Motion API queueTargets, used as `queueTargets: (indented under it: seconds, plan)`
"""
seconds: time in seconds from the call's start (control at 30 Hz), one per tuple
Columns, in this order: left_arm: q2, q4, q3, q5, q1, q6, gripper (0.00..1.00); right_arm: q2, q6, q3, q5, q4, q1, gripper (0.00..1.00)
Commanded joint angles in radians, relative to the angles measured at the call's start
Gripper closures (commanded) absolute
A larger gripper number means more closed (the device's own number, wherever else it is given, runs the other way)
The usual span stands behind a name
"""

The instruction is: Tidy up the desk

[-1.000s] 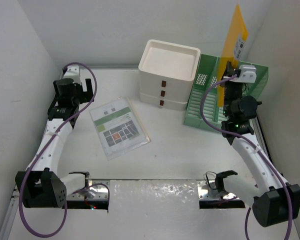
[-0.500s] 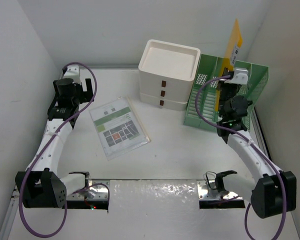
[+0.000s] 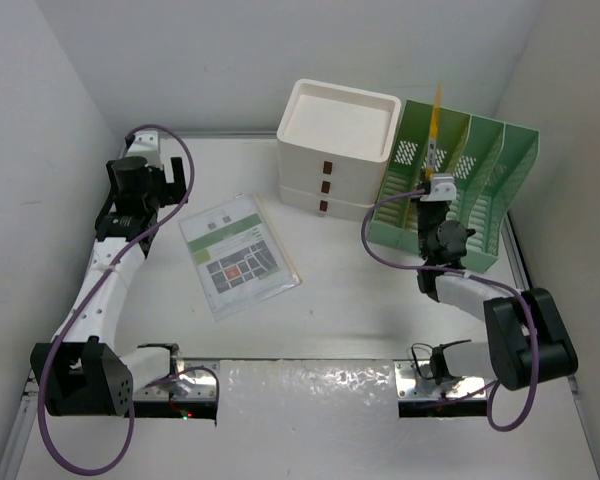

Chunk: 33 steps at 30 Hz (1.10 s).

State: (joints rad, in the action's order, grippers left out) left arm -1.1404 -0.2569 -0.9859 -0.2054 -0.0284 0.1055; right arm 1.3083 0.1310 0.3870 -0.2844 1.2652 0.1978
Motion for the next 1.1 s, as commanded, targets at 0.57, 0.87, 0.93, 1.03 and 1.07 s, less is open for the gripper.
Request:
queueTargets:
  seconds: [0.57,0.87,0.93,1.03,1.07]
  plan:
    - [0.018,0.05,0.004,0.023,-0.013,0.016,0.0,-0.027,-0.025,0.056,-0.107,0.088,-0.003,0.49]
    - [0.018,0.054,0.006,0.032,-0.013,0.02,0.0,-0.063,-0.111,0.484,-0.19,-0.732,-0.003,0.36]
    - [0.018,0.054,0.007,0.034,-0.013,0.019,0.0,-0.023,-0.111,0.559,-0.194,-0.791,-0.003,0.38]
    - [0.021,0.053,0.006,0.035,-0.013,0.02,0.0,0.014,-0.117,0.622,-0.225,-0.891,-0.003,0.55]
    - [0.022,0.053,0.007,0.035,-0.013,0.022,0.0,0.019,-0.12,0.639,-0.232,-0.901,-0.001,0.6]
